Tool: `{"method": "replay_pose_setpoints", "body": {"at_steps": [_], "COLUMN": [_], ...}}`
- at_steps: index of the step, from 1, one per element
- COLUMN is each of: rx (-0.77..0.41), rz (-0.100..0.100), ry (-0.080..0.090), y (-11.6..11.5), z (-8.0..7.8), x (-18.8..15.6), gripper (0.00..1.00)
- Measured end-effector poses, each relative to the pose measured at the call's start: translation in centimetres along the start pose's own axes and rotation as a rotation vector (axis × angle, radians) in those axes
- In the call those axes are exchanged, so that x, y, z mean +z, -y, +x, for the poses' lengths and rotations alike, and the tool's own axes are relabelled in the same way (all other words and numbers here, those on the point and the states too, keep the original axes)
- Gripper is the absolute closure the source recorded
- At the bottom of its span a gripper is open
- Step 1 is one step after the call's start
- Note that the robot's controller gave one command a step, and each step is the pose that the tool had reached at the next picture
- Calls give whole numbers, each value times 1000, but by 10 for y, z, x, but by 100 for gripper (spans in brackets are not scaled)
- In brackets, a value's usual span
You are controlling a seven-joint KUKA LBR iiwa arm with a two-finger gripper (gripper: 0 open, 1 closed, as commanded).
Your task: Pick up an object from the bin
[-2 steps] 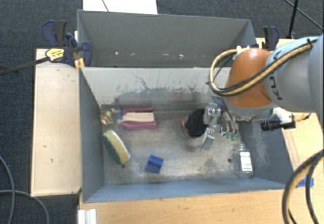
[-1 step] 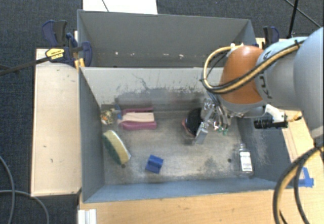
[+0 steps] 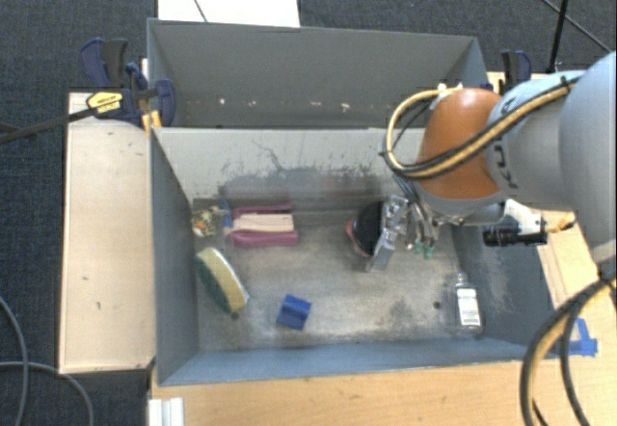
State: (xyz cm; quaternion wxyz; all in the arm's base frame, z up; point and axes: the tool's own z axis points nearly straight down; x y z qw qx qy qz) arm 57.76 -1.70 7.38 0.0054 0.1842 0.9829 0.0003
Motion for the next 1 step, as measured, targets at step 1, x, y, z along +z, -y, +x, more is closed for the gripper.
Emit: {"method": "replay_pose_setpoints", "body": {"at_steps": [1], "rx": [3], "rz": [-1], "ry": [-2], "y": [-12], "z": [10], "x": [-128], "gripper": [100]}}
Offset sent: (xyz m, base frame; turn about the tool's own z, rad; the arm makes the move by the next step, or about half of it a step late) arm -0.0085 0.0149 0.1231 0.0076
